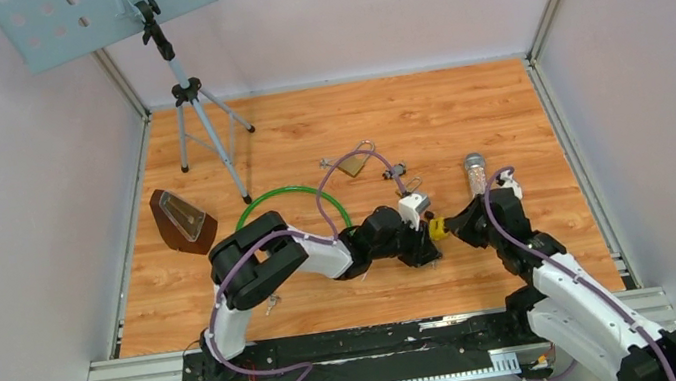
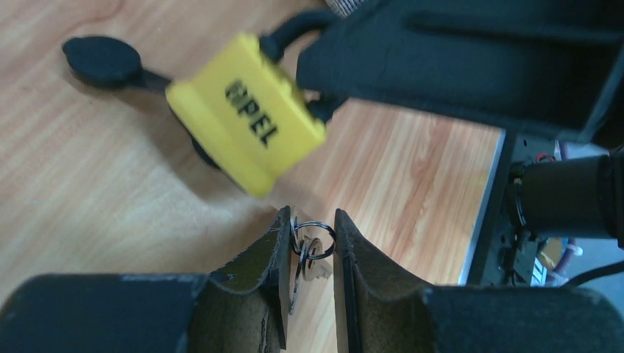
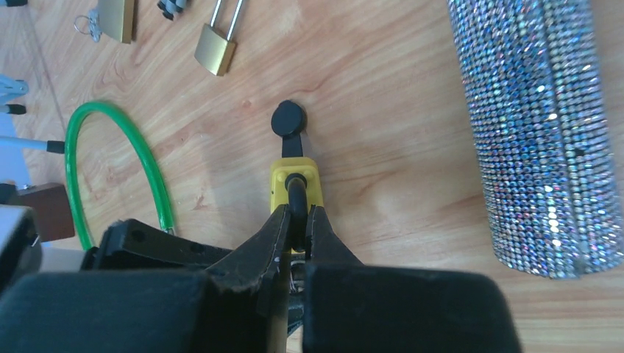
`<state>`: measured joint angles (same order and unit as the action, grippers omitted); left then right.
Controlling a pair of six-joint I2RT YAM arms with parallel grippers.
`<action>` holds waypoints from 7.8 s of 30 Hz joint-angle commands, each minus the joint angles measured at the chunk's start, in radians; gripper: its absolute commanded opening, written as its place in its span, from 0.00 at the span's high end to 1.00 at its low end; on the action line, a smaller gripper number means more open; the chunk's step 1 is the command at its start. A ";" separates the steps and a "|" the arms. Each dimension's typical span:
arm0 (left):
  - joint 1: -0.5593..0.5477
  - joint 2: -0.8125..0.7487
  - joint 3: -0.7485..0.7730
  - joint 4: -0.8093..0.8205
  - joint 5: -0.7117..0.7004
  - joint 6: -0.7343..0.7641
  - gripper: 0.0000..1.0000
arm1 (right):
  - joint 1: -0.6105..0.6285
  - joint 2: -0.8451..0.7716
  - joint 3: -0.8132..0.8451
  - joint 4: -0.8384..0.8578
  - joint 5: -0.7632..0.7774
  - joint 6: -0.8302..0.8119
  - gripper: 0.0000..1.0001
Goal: Lock with the key
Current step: Place the key at the center of the board, then pick up the lock from the center of the board, then lock the lock.
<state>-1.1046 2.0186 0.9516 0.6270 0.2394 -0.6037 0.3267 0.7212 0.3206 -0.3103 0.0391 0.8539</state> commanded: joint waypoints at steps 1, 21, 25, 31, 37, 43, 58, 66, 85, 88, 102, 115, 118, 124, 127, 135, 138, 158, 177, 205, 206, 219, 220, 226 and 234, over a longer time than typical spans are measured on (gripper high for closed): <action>-0.001 0.029 0.043 0.070 -0.049 0.003 0.72 | -0.051 0.023 -0.046 0.195 -0.160 0.053 1.00; -0.001 -0.437 -0.112 -0.315 -0.517 0.129 0.09 | -0.084 0.042 0.096 -0.093 0.047 0.098 0.47; -0.001 -0.557 -0.102 -0.519 -0.687 0.142 0.01 | -0.083 0.032 0.169 -0.154 0.073 0.068 0.37; 0.007 -0.723 -0.121 -0.787 -0.871 0.085 0.00 | -0.063 0.070 0.230 -0.101 -0.068 -0.008 0.36; 0.018 -0.972 -0.210 -1.011 -0.912 -0.048 0.00 | 0.198 0.235 0.296 0.018 0.071 -0.014 0.30; 0.029 -1.240 -0.267 -1.215 -0.955 -0.141 0.00 | 0.379 0.613 0.507 0.020 0.147 -0.037 0.30; 0.034 -1.477 -0.324 -1.388 -0.907 -0.224 0.00 | 0.524 1.244 1.049 -0.186 0.239 -0.270 0.38; 0.034 -1.505 -0.332 -1.363 -0.914 -0.171 0.00 | 0.565 1.359 1.159 -0.308 0.299 -0.291 0.65; 0.034 -1.383 -0.369 -1.206 -0.950 -0.171 0.00 | 0.579 0.944 0.963 -0.138 0.692 -0.542 1.00; 0.035 -1.336 -0.372 -1.183 -0.983 -0.198 0.00 | 0.597 0.789 0.844 0.002 0.688 -0.613 1.00; 0.246 -0.996 -0.432 -0.698 -0.819 -0.167 0.00 | 0.621 0.407 0.563 0.335 0.505 -0.761 1.00; 0.284 -0.846 -0.615 -0.241 -0.796 -0.297 0.13 | 0.622 0.320 0.572 0.315 0.467 -0.669 1.00; 0.284 -0.822 -0.665 -0.134 -0.770 -0.337 0.19 | 0.621 0.322 0.578 0.314 0.459 -0.640 1.00; 0.284 -0.768 -0.721 0.024 -0.791 -0.344 0.34 | 0.621 0.329 0.592 0.315 0.460 -0.611 1.00; 0.284 -0.744 -0.716 0.042 -0.828 -0.335 0.36 | 0.622 0.330 0.592 0.315 0.458 -0.602 1.00; 0.284 -0.677 -0.684 0.005 -0.843 -0.451 0.60 | 0.621 0.331 0.599 0.281 0.462 -0.574 1.00; 0.284 -0.660 -0.667 -0.048 -0.812 -0.521 0.73 | 0.621 0.350 0.606 0.281 0.474 -0.544 1.00; 0.288 -1.064 -0.369 -0.718 -0.666 -0.715 1.00 | 0.716 0.488 0.633 0.658 0.673 -0.626 1.00; 0.308 -1.149 -0.197 -0.820 -0.567 -0.827 1.00 | 0.825 0.566 0.661 0.911 0.607 -0.839 1.00; 0.325 -1.203 -0.167 -0.837 -0.593 -0.844 1.00 | 0.927 0.525 0.555 0.988 0.629 -0.939 1.00; 0.325 -1.199 -0.167 -0.835 -0.590 -0.845 1.00 | 0.927 0.520 0.553 0.990 0.626 -0.936 1.00; 0.327 -1.190 -0.184 -0.814 -0.562 -0.867 1.00 | 0.927 0.545 0.539 0.980 0.625 -0.900 1.00; 0.327 -1.193 -0.185 -0.813 -0.561 -0.870 1.00 | 0.927 0.550 0.538 0.981 0.632 -0.901 1.00; 0.328 -1.202 -0.186 -0.811 -0.554 -0.882 1.00 | 0.926 0.570 0.534 0.970 0.623 -0.907 1.00; 0.334 -1.208 -0.199 -0.810 -0.553 -0.941 1.00 | 0.943 0.560 0.401 1.167 0.543 -1.014 1.00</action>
<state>-0.7700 0.8360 0.7269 -0.2832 -0.3439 -1.4864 1.2354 1.2812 0.8146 0.7105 0.6956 -0.0917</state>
